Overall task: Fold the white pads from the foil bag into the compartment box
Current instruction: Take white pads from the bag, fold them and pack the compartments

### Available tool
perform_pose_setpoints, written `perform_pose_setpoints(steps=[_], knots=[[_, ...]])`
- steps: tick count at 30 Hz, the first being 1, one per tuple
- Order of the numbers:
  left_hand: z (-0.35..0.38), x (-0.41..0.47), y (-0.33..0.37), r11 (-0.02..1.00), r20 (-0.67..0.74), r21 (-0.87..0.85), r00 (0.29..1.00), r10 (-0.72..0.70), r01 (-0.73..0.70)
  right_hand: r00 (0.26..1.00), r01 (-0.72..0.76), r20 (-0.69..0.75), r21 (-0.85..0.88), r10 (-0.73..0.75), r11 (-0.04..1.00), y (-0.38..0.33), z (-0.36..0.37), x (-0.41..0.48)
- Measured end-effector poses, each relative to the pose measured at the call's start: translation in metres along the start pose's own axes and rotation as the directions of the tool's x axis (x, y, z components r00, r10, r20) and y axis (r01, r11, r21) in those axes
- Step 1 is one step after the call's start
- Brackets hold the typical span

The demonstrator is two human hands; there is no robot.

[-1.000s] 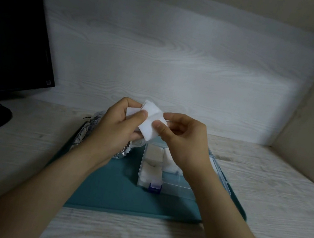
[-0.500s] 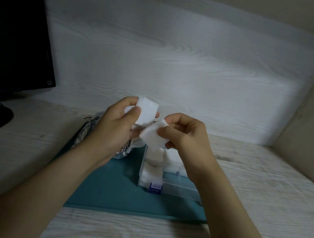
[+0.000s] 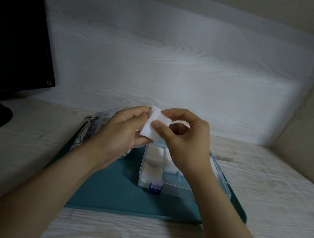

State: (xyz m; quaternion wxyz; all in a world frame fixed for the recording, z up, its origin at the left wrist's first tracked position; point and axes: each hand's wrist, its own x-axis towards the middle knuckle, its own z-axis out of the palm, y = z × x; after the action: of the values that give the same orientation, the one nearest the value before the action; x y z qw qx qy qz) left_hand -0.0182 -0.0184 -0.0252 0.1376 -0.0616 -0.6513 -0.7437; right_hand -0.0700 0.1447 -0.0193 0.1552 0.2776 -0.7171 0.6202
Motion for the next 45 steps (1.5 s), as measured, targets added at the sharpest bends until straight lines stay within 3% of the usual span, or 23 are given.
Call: perform_pose_setpoints(steps=[6,12,18,27,32,34,36,39,42,45], knots=[[-0.002,0.001,0.000,0.999,-0.014,0.044,1.000,0.011,-0.010,0.998,0.048,-0.023,-0.113,-0.051,0.992,0.003,-0.001,0.000],[0.000,-0.004,-0.001,0.985,0.057,0.149,0.996,0.073,-0.080,0.998,0.063,0.006,-0.033,-0.062,0.997,0.001,-0.001,0.000],[0.000,-0.001,0.001,0.999,-0.007,-0.028,1.000,0.028,-0.028,0.991,-0.042,0.124,-0.005,0.042,0.999,-0.004,-0.003,-0.001],[0.004,-0.004,0.007,0.960,0.089,-0.273,0.996,-0.032,0.055,0.973,0.077,0.215,0.042,-0.085,0.996,-0.003,0.003,-0.005],[0.003,0.000,0.008,0.932,-0.110,-0.361,0.994,-0.004,-0.037,0.991,-0.092,0.095,0.019,0.090,0.996,0.003,-0.001,0.000],[0.000,0.002,0.006,0.944,-0.181,-0.324,0.984,0.008,-0.067,0.989,-0.142,-0.022,0.048,0.143,0.989,0.005,-0.004,0.003],[0.000,0.002,0.004,0.968,-0.211,-0.239,0.977,0.022,-0.074,0.979,-0.166,-0.085,0.181,0.184,0.969,0.001,-0.009,0.003],[0.003,0.002,-0.002,0.993,-0.205,-0.099,0.978,0.043,-0.064,0.984,-0.163,-0.009,0.345,0.177,0.924,-0.007,-0.012,0.002],[0.006,0.000,-0.004,0.998,-0.119,-0.025,0.991,0.056,-0.059,0.988,-0.151,0.056,0.304,0.141,0.941,-0.011,-0.002,-0.004],[0.011,-0.003,-0.003,0.998,-0.031,-0.044,0.999,0.038,-0.039,0.989,-0.150,0.025,0.244,0.149,0.958,-0.007,0.007,-0.006]])
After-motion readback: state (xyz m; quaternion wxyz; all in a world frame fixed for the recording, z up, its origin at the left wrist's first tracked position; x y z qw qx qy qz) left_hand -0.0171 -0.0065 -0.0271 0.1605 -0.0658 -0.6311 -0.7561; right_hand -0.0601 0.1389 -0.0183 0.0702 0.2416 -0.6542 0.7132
